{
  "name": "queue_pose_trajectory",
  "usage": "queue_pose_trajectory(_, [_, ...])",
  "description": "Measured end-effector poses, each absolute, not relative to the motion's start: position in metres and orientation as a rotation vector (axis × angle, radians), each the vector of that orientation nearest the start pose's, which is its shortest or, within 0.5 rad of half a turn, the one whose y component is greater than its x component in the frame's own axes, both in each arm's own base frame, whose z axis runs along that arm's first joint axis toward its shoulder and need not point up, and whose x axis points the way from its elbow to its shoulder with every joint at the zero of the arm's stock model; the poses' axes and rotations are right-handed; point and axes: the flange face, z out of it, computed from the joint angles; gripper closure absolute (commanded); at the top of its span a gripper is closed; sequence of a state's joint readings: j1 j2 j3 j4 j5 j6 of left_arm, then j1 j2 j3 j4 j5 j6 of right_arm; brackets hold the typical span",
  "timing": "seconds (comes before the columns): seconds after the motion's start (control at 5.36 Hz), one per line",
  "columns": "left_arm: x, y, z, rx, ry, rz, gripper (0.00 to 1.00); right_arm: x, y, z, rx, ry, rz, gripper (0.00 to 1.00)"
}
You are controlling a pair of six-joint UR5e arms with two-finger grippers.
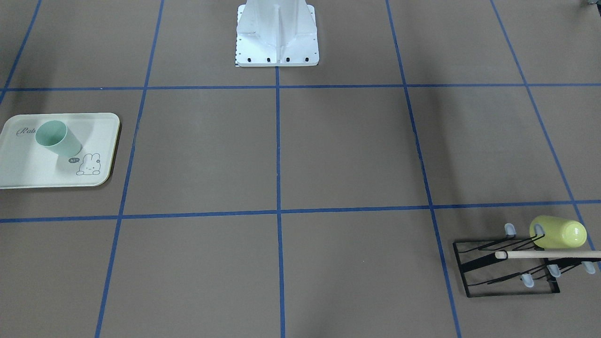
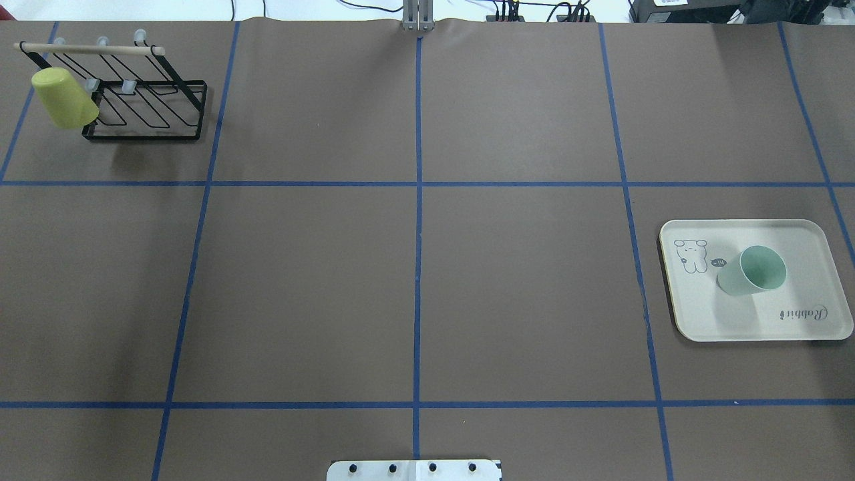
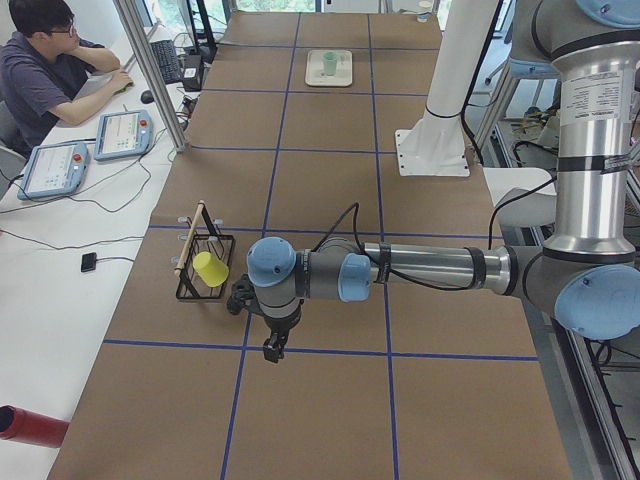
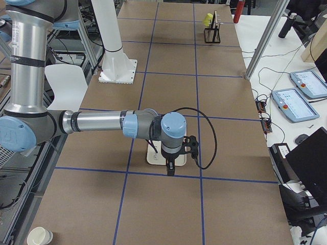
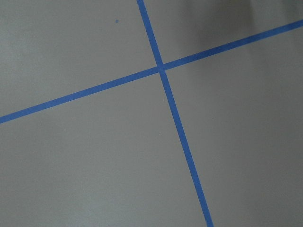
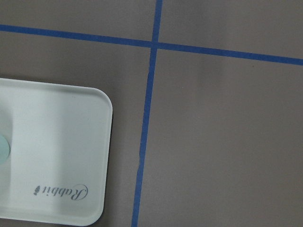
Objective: Left arm grabs green cup and hands to right arm on tray
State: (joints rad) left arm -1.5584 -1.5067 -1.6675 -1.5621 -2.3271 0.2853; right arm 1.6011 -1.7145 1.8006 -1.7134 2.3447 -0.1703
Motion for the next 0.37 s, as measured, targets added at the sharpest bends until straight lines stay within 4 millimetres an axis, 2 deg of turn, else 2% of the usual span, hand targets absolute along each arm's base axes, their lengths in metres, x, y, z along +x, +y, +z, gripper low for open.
queue_pose_trajectory(0.37, [-0.0587,-0.4682,0.6392,0.135,0.748,0.297,0.00,0.0705,-0.4269,0.6238,0.024,-0.775,-0.127,0.00])
